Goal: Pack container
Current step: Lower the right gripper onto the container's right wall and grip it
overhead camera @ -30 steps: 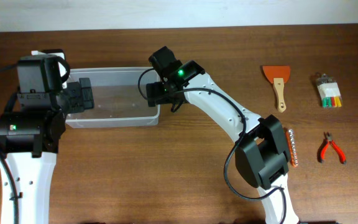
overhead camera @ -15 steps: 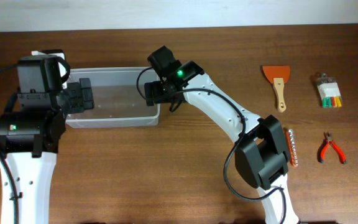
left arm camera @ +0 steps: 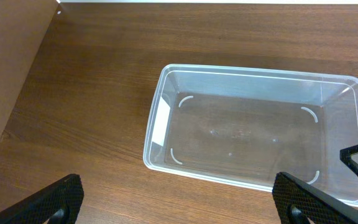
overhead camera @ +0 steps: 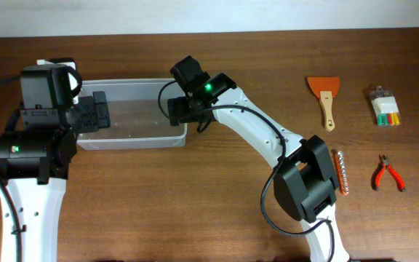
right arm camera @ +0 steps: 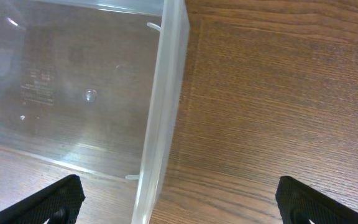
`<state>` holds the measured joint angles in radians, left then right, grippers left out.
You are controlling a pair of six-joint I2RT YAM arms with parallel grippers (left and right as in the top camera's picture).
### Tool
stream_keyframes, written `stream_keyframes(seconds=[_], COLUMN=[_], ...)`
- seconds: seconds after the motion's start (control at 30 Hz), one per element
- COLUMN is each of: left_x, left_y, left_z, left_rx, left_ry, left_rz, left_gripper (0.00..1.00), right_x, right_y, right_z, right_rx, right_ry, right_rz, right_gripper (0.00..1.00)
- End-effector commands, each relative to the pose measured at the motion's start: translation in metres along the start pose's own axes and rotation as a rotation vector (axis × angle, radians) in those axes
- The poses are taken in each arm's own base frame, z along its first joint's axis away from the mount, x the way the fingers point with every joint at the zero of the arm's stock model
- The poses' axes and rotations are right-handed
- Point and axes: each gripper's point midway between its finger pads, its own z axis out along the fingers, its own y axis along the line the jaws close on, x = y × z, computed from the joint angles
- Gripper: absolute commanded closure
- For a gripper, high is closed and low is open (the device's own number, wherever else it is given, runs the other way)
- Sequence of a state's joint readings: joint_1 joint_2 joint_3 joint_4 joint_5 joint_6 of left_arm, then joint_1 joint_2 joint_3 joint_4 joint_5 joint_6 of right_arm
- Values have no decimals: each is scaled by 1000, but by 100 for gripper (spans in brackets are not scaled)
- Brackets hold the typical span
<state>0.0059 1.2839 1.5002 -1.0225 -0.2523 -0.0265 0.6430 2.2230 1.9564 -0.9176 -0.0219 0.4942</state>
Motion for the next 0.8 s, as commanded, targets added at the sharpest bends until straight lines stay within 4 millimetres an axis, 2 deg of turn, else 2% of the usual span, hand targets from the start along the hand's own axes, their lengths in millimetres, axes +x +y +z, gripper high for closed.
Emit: stream_keyframes(seconds=[0.0,0.23,0.47,0.77], left_x=[-7,-6,-6,-4], left_y=[4,4,4,4], left_z=[-6,-6,-6,-6], left_rx=[-17,-17,-16,-16], left_ry=[-22,-21,-20,-13], left_rz=[-16,-16,-16,-14], left_gripper=[1,1,1,1], right_x=[-1,-2,7,8], right_y=[-6,-8,-12,-6], right_z=[4,4,15,20], right_rx=[49,58,74,39], right_ry=[-14,-17,21,31], right_rz=[20,18,18,-21], right_gripper=[0,0,0,0])
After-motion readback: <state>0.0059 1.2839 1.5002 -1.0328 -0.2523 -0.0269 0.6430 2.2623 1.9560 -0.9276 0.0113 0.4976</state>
